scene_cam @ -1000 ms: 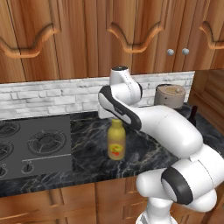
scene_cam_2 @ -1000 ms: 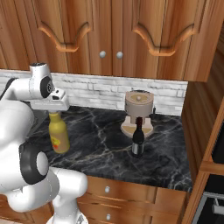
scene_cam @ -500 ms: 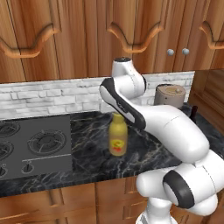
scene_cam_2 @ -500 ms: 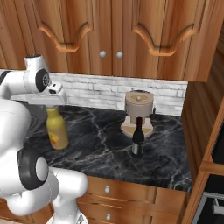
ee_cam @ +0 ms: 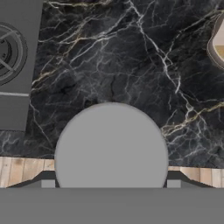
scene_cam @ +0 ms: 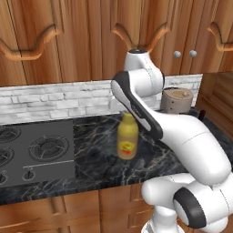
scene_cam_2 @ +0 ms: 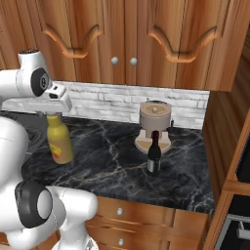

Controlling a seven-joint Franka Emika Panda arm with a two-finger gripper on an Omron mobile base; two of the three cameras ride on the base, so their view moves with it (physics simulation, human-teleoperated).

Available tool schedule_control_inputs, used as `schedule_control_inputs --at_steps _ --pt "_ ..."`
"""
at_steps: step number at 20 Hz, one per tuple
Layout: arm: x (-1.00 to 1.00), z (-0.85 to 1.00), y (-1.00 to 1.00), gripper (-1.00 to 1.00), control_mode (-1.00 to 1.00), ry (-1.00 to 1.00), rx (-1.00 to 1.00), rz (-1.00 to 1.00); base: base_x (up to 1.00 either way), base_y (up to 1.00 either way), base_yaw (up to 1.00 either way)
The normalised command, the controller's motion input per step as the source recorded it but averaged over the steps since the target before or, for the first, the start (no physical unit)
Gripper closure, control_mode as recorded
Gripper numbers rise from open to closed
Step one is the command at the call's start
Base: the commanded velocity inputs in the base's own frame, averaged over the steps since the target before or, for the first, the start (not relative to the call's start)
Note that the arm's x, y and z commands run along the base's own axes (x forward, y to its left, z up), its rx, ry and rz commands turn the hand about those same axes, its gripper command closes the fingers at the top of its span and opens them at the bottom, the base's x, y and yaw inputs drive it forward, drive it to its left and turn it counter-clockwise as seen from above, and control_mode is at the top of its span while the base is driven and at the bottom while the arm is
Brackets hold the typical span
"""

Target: There is a wine glass and glass cup on the dining counter. Place the wine bottle next to the wine glass and the juice bottle next to the glass cup.

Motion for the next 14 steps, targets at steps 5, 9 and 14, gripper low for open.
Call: schedule_control_inputs --at_steps 5,9,14 --pt "-0.19 0.21 -0.04 1.00 -1.00 0.00 0.01 0.00 0.00 0.00 0.00" --pt "0.00 0.00 0.00 1.00 -1.00 0.00 0.00 0.00 0.00 0.00 0.00" --pt "0.00 0.00 0.00 1.00 -1.00 0.00 0.00 0.00 0.00 0.00 0.00"
